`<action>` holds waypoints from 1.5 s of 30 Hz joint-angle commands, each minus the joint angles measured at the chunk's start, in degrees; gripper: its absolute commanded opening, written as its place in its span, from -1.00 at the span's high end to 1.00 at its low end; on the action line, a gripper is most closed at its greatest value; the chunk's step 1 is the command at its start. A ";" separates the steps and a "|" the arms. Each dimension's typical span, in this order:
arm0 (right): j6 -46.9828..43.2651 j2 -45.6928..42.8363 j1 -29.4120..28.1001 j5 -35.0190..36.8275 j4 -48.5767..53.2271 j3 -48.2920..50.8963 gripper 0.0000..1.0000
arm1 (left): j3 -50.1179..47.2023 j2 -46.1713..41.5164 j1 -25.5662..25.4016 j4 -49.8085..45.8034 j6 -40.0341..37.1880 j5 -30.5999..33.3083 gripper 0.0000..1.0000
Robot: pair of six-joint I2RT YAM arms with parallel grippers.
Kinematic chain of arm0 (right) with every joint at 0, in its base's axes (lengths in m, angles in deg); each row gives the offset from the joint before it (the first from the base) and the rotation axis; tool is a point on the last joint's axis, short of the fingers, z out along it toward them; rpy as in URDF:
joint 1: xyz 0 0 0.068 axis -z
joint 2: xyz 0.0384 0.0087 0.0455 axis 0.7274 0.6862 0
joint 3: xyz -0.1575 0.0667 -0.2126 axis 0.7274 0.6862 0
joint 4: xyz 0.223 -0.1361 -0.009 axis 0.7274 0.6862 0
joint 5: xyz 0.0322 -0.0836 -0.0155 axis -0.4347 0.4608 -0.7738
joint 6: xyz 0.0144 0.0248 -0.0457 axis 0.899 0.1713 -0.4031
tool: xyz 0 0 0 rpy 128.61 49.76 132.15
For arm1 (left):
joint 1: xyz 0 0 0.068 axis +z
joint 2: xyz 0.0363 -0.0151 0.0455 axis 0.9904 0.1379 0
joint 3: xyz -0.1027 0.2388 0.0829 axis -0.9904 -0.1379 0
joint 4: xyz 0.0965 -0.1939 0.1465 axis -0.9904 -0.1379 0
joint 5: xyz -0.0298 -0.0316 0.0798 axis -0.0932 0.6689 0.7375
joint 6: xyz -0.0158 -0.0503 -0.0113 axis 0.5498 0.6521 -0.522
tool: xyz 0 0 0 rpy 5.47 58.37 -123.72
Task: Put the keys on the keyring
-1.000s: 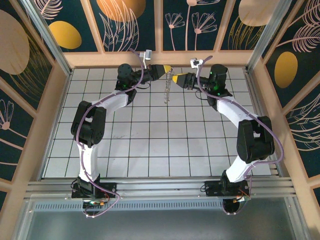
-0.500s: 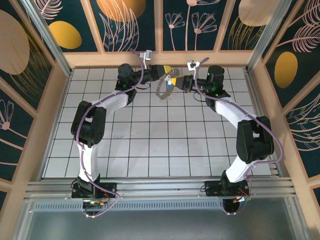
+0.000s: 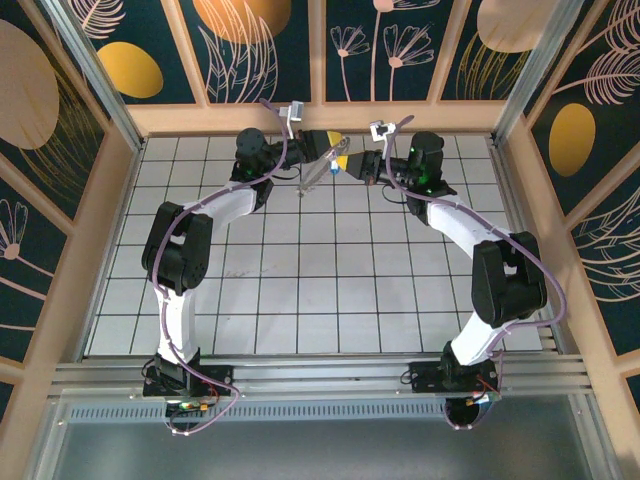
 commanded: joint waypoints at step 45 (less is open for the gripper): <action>27.23 -3.70 2.76 12.25 -26.89 5.75 0.27 | -8.11 -7.14 -4.29 10.02 1.91 15.79 1.00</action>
